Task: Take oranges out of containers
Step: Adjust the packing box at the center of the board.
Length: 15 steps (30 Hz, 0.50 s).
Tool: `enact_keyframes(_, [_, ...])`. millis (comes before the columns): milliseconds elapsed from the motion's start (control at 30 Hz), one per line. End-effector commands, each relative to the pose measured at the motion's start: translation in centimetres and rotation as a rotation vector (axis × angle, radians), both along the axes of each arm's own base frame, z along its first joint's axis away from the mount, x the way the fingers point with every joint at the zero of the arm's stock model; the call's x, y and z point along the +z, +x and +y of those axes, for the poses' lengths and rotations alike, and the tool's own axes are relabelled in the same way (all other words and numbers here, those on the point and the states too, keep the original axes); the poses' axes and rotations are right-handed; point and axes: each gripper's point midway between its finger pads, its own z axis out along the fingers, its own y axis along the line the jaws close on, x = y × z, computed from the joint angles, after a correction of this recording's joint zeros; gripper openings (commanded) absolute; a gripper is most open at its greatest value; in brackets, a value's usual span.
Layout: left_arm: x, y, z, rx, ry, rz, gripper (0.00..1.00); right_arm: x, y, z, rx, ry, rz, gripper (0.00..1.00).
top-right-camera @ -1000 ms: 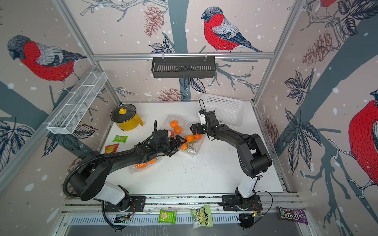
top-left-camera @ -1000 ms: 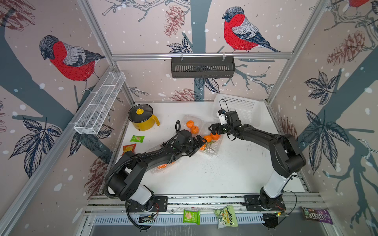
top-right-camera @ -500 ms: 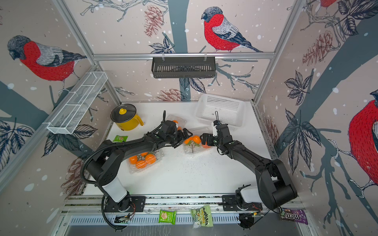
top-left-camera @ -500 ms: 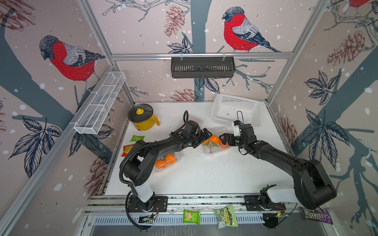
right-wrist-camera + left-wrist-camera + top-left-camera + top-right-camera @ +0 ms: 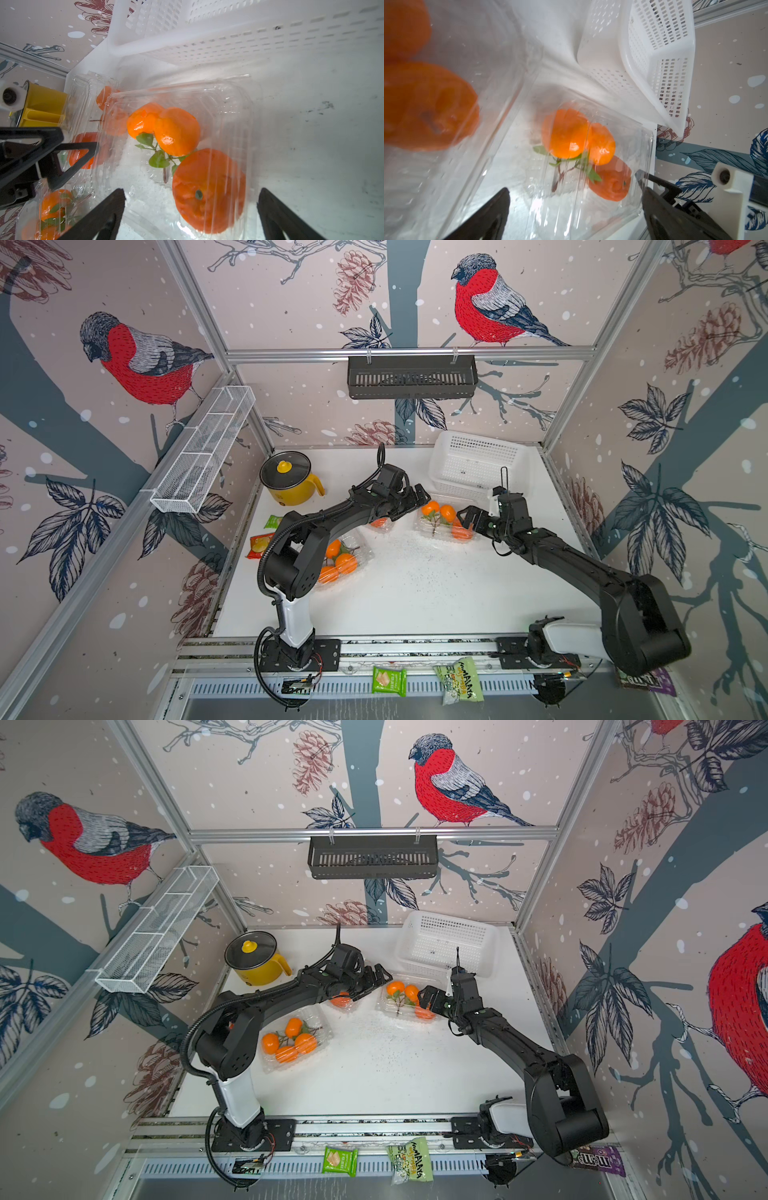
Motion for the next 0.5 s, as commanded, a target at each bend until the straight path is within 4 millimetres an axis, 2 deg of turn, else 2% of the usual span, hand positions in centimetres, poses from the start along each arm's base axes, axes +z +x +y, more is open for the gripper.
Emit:
enact_keyframes(0, [2.0,-0.6,1.8,0.003,0.013,-0.043,0.97,0.1,0.1,-0.3,-0.003,-0.021,0.0,1.0])
enact_keyframes(67, [4.3,-2.1,2.0,0.004,-0.056,-0.099,0.97,0.5,0.0,-0.2,-0.002,-0.01,-0.009,1.0])
enact_keyframes(133, [5.2,-4.8,1.5,-0.013,-0.132,-0.135,0.97,0.9,-0.2,-0.2,-0.002,0.002,-0.018,1.0])
enact_keyframes(267, [2.5,-9.3,0.5,-0.013,-0.263,-0.059,0.93,1.1,-0.5,-0.3,-0.016,0.007,-0.015,1.0])
enact_keyframes(300, [1.7,-10.3,0.3,0.01,-0.31,-0.039,0.87,2.0,-0.7,-0.1,-0.014,0.019,-0.043,1.0])
enact_keyframes(367, [0.7,-11.4,0.2,0.033,-0.389,-0.016,0.74,2.2,-1.2,0.3,-0.005,0.019,-0.055,1.0])
enact_keyframes(467, [-1.2,-12.2,0.4,0.1,-0.407,0.014,0.73,1.8,-2.0,0.5,0.001,0.013,-0.056,1.0])
